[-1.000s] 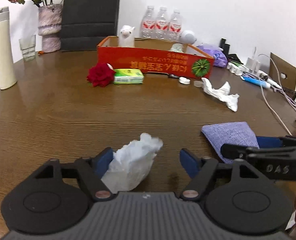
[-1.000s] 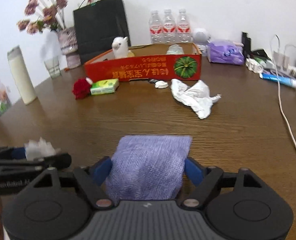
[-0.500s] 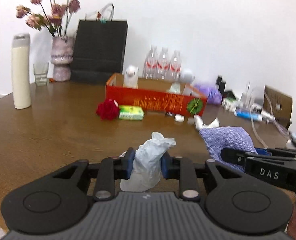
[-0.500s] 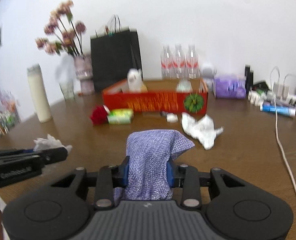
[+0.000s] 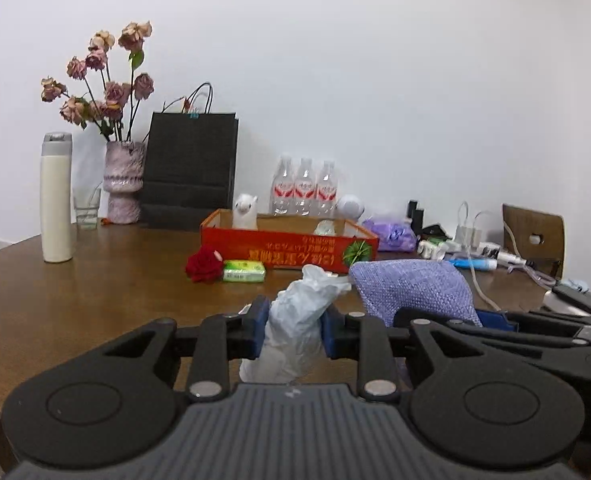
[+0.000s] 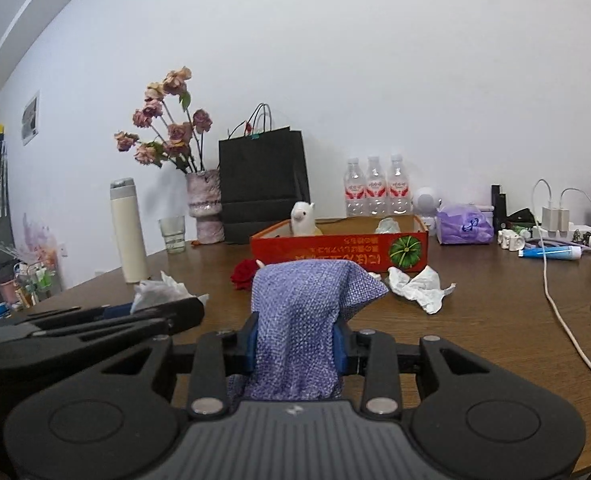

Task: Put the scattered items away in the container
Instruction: 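Lift the pouch and tissue and carry both over the cardboard box, then open both tools to drop the pouch and tissue into the box, then withdraw both tools from the box toward the green tissue pack and tissue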

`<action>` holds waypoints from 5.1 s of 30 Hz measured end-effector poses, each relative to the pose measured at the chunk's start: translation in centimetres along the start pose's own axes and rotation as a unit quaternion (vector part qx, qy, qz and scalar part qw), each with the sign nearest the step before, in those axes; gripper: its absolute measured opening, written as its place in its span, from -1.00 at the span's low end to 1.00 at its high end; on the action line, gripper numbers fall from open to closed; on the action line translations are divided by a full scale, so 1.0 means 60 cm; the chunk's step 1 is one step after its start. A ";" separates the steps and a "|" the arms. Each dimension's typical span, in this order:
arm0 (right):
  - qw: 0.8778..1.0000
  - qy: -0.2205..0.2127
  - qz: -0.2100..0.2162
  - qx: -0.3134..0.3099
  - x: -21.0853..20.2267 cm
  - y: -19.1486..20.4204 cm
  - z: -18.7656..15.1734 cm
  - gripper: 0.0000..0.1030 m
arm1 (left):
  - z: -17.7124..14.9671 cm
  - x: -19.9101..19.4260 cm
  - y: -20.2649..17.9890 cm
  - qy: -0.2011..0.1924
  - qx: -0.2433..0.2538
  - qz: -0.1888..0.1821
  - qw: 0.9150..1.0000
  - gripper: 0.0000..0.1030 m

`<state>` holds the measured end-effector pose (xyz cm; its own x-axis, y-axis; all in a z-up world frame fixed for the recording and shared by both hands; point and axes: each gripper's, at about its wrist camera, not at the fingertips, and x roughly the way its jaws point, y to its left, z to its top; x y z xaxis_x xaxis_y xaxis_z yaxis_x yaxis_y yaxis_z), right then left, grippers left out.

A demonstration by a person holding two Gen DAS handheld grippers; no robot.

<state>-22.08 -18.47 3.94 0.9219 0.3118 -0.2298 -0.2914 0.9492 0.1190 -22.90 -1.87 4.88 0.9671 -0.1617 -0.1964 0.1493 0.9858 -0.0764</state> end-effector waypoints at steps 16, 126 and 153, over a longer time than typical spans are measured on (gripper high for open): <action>1.000 -0.020 -0.005 0.013 0.113 -0.055 0.087 -0.35 | 0.090 0.148 0.036 -0.049 -0.009 0.007 0.999 -0.45; 0.975 0.196 -0.086 0.058 0.490 -0.184 0.351 0.74 | 0.297 0.451 0.067 0.097 0.085 0.077 0.989 1.00; 0.997 0.068 -0.036 0.025 0.230 -0.134 0.101 0.92 | 0.059 0.214 0.090 0.059 -0.010 0.052 0.997 1.00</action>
<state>-5.46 -22.04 5.65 0.8957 0.2493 -0.3682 -0.2099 0.9670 0.1441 -8.95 1.52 5.41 0.9462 -0.0641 -0.3172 0.0447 0.9967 -0.0681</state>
